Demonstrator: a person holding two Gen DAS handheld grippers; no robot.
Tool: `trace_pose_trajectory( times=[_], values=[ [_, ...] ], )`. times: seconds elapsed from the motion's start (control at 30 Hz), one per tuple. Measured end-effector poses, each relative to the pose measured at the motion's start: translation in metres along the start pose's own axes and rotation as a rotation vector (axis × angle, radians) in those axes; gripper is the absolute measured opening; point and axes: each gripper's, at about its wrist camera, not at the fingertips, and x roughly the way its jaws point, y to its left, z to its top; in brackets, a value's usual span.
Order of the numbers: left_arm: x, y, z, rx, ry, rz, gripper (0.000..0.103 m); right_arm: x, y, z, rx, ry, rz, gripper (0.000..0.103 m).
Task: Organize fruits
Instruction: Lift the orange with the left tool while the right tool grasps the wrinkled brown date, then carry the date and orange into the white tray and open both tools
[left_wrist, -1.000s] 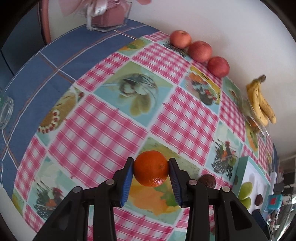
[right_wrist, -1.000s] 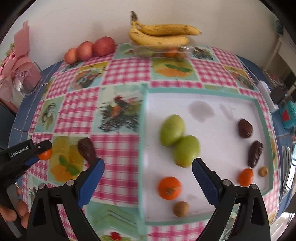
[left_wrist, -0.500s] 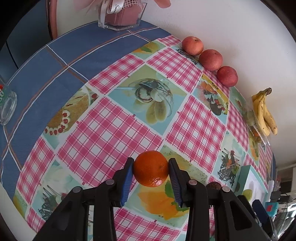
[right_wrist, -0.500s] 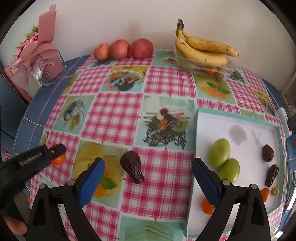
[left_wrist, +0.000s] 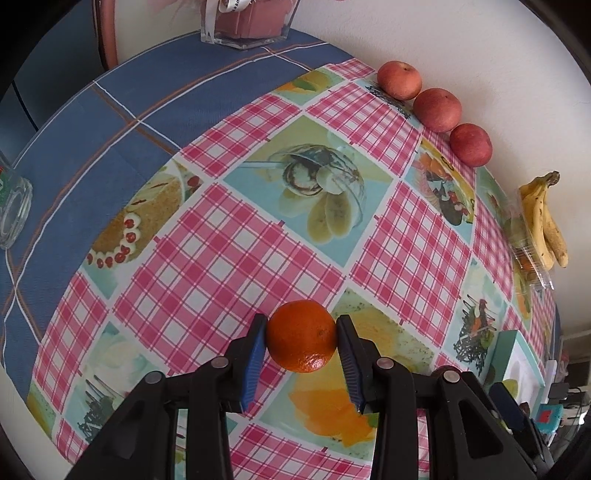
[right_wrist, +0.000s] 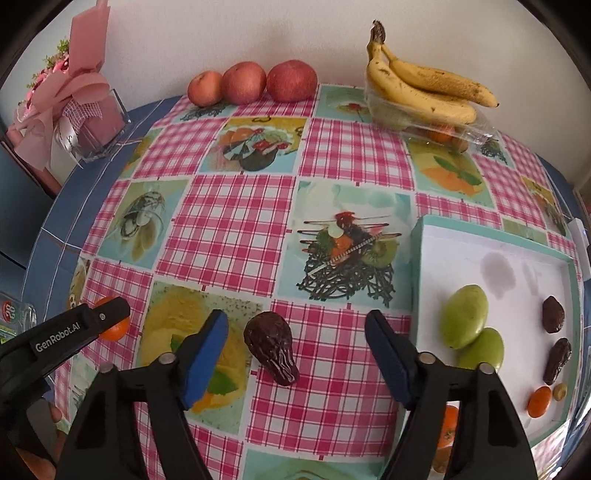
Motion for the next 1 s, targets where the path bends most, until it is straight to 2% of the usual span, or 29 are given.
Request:
trace_pose_trajectory(
  times=[0.1,0.17,0.27,0.37,0.53,0.63,1.0],
  values=[
    [-0.001,-0.001,-0.001,0.004,-0.001,-0.002,0.040,0.006,0.004,-0.001,-0.018,0.012,-0.004,0.070],
    [0.000,-0.002,0.000,0.005,0.000,-0.005,0.040,0.011,0.005,-0.002,-0.025,0.024,-0.002,0.063],
    [0.001,-0.003,0.000,0.008,0.003,-0.005,0.040,0.018,0.008,-0.005,-0.032,0.047,-0.003,0.062],
    [0.003,-0.004,0.000,0.011,0.007,-0.008,0.040,0.025,0.011,-0.008,-0.044,0.066,0.007,0.052],
    [0.004,-0.004,0.000,0.011,0.007,-0.009,0.040,0.030,0.015,-0.011,-0.062,0.076,0.005,0.045],
    [0.003,-0.004,0.000,0.013,0.005,-0.010,0.040,0.028,0.017,-0.011,-0.071,0.062,0.004,0.035],
    [-0.018,-0.013,-0.001,0.061,-0.035,-0.024,0.040,-0.014,0.007,-0.003,-0.051,-0.035,0.027,0.035]
  ],
)
